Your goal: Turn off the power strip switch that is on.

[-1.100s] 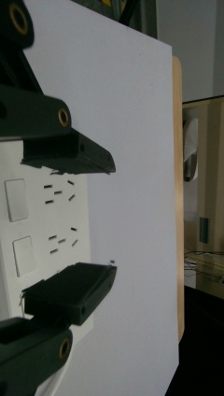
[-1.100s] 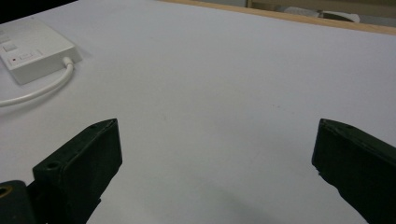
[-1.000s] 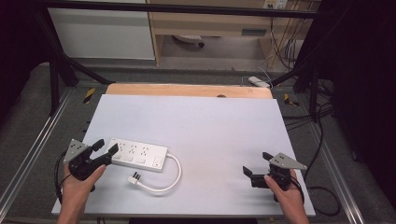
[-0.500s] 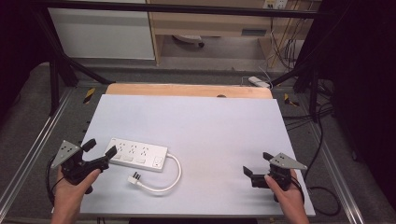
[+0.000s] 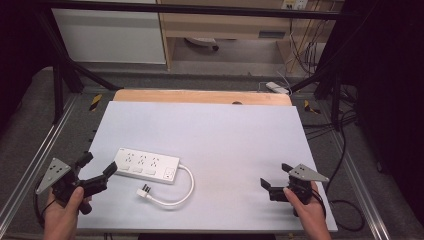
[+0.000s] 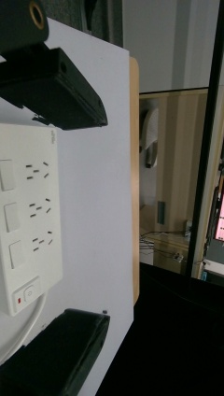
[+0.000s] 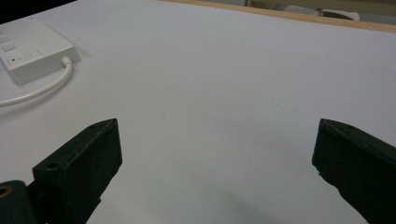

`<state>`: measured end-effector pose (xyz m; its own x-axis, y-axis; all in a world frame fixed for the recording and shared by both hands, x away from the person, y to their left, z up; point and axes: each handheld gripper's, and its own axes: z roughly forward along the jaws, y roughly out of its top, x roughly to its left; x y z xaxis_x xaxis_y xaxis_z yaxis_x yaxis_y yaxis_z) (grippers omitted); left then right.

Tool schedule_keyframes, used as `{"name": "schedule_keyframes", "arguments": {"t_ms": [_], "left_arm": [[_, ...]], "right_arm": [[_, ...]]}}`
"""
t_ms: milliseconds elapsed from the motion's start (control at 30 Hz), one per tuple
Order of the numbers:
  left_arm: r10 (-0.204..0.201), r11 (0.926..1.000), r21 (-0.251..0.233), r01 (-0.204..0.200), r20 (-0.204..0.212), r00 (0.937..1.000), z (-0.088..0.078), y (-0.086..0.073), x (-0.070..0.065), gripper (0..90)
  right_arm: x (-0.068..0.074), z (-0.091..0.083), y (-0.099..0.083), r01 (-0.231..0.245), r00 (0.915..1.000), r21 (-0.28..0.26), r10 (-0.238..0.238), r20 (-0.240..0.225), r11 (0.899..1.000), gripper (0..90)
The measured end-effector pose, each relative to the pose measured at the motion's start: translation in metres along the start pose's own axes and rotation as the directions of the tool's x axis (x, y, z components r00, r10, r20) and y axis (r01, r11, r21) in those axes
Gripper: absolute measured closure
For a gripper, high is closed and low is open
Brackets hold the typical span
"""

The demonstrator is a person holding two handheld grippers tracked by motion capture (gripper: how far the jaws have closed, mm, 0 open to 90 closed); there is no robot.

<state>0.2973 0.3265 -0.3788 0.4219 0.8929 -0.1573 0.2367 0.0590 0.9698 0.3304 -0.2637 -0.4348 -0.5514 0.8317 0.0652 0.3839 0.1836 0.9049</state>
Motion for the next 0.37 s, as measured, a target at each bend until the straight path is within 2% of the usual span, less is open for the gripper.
{"name": "schedule_keyframes", "arguments": {"t_ms": [100, 167, 233, 267, 333, 367], "left_arm": [[0.014, 0.9977, 0.066, -0.015, 0.013, 0.9998, 0.002, -0.011, -0.002, 5.3], [0.022, 0.9921, 0.123, -0.024, 0.017, 0.9996, 0.006, -0.024, -0.004, 6.0], [0.020, 0.9826, 0.184, -0.024, 0.023, 0.9995, 0.010, -0.037, -0.005, 6.6], [0.024, 0.9741, 0.224, -0.030, 0.029, 0.9993, 0.012, -0.042, -0.006, 6.9], [0.070, 0.9604, 0.269, -0.074, 0.026, 0.9972, 0.015, -0.047, -0.008, 7.6], [0.074, 0.9608, 0.267, -0.076, 0.018, 0.9971, 0.015, -0.048, -0.007, 7.2]], "right_arm": [[0.000, 0.000, 0.000, -0.002, 1.0000, 0.003, 0.002, 0.001, 1.000, 2.1], [0.000, 0.000, -0.001, -0.002, 1.0000, 0.005, 0.002, 0.003, 1.000, 2.1], [0.000, 0.000, -0.001, -0.002, 0.9999, 0.010, 0.002, 0.012, 1.000, 2.1], [0.000, 0.000, -0.001, -0.001, 0.9998, 0.011, 0.001, 0.018, 1.000, 2.1], [-0.001, 0.002, -0.002, -0.006, 0.9993, 0.026, 0.005, 0.038, 1.000, 2.0], [-0.002, 0.003, -0.003, -0.005, 0.9985, 0.044, 0.003, 0.055, 0.999, 2.0]]}}
